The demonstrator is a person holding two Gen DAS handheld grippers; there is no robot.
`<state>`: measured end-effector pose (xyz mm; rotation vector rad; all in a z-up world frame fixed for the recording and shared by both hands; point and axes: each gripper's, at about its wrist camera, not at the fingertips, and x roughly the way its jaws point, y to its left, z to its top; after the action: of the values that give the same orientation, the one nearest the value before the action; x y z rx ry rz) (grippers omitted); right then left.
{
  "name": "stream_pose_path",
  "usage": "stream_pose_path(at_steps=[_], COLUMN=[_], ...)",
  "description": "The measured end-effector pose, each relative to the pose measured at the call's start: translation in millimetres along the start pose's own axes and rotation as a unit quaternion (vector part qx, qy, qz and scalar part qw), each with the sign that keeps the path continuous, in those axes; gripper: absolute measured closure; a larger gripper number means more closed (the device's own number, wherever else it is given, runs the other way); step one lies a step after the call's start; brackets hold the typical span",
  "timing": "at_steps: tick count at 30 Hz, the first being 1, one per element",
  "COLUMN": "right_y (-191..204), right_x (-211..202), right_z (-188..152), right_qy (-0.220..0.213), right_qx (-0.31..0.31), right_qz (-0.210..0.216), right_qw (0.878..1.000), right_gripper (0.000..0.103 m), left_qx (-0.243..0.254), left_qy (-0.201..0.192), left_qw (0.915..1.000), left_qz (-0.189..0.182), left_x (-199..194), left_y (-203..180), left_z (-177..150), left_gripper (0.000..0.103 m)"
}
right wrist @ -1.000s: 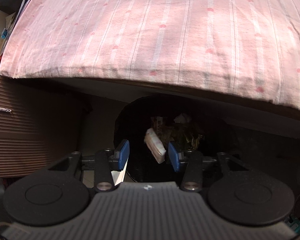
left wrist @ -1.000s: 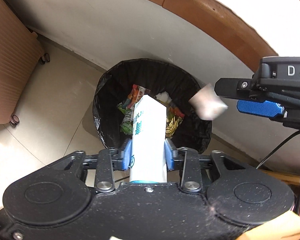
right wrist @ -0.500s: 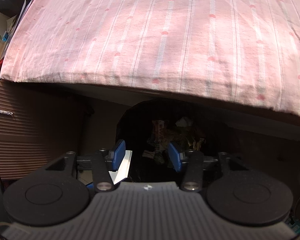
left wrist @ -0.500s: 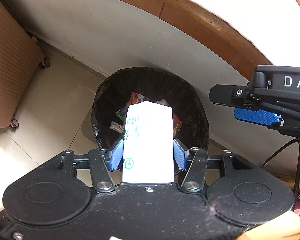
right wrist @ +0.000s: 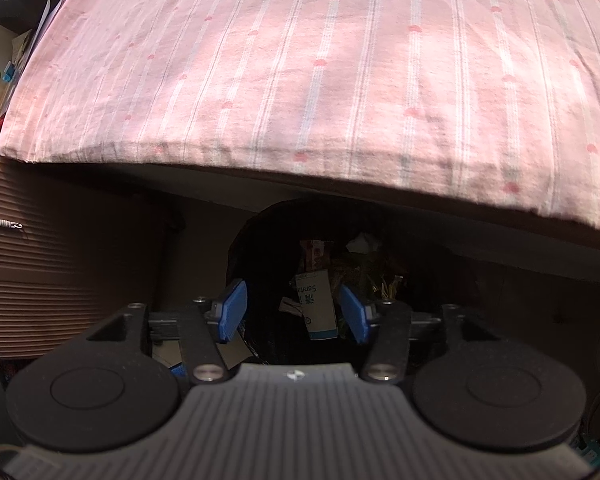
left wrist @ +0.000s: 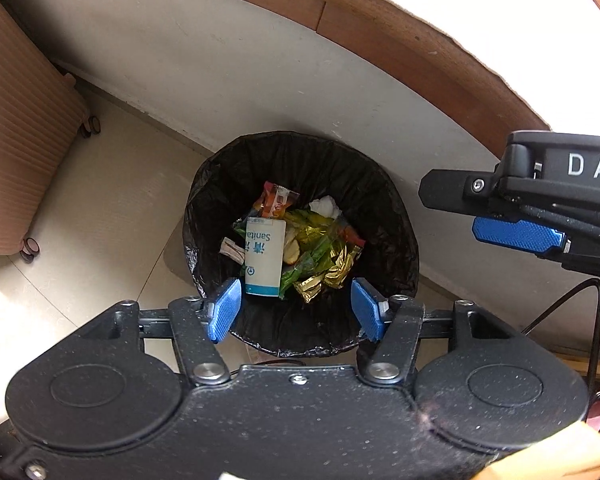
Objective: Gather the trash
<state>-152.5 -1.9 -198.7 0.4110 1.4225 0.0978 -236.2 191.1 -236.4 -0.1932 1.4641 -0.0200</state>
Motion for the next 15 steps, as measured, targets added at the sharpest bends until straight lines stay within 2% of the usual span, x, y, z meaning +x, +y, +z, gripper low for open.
stream_pose_path(at_steps=[2,6,9,15], right_y=[0.3,0.1,-0.2,-1.9], right_x=[0.1,-0.1,-0.3,-1.0], right_z=[-0.1,-0.3,-1.7,-3.5], right_qy=[0.000,0.000,-0.001,-0.002], right_qx=[0.001,0.000,0.001,0.002], right_qz=[0.000,0.000,-0.001,-0.002], right_qw=[1.000,1.000,1.000,1.000], right_gripper=[0.036,0.036,0.036,0.035], left_qx=[0.002,0.003,0.005,-0.002], left_qy=[-0.002,-0.009,-0.017,-0.021], left_qw=[1.0000,0.9999,0.9998,0.9998], left_qz=[0.002,0.006,0.002,-0.003], left_x=[0.4,-3.1,-6.3,-8.8], left_y=[-1.3,-3.3,-2.8,-2.1], left_z=[-0.8,-1.4,-1.5,-0.6], left_gripper=[0.042,0.026,0.020,0.019])
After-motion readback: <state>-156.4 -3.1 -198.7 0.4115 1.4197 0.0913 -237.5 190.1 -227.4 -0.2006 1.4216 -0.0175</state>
